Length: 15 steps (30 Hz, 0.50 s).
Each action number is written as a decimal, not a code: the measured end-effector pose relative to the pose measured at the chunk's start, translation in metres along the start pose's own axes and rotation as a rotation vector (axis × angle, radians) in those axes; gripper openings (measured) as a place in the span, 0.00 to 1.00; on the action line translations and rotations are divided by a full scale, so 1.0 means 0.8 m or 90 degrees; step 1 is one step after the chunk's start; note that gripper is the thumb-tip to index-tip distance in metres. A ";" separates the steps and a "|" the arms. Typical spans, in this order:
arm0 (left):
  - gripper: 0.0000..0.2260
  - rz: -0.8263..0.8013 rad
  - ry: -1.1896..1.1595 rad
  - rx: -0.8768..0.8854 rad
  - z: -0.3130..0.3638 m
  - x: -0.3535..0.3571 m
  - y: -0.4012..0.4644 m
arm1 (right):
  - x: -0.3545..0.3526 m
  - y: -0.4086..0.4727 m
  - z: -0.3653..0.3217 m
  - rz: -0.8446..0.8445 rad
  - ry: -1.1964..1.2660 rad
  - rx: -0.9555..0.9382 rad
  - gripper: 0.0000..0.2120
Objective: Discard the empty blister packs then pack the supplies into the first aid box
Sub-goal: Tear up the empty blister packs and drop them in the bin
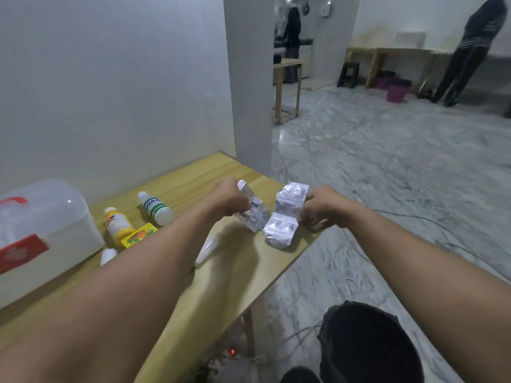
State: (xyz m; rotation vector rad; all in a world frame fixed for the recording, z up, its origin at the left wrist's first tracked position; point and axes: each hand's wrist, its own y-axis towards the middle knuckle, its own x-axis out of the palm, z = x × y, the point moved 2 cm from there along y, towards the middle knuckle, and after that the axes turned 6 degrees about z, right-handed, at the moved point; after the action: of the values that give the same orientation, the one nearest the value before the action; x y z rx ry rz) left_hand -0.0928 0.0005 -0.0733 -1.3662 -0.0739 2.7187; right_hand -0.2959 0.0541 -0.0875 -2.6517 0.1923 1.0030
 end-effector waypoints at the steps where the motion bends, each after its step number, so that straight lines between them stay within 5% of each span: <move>1: 0.05 -0.012 -0.003 0.004 0.009 0.001 -0.005 | -0.011 -0.003 0.006 0.019 0.022 -0.003 0.09; 9: 0.11 -0.102 -0.087 0.100 0.111 0.046 -0.049 | -0.093 -0.036 0.087 0.141 0.099 0.025 0.06; 15: 0.05 -0.204 -0.064 0.168 0.165 0.141 -0.063 | -0.132 -0.060 0.183 0.201 0.042 0.110 0.05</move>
State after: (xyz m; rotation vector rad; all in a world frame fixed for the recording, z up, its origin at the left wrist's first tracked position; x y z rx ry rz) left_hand -0.2626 0.0629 -0.0803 -1.0455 0.0522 2.4264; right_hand -0.4549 0.1490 -0.1105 -2.5450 0.6980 0.9399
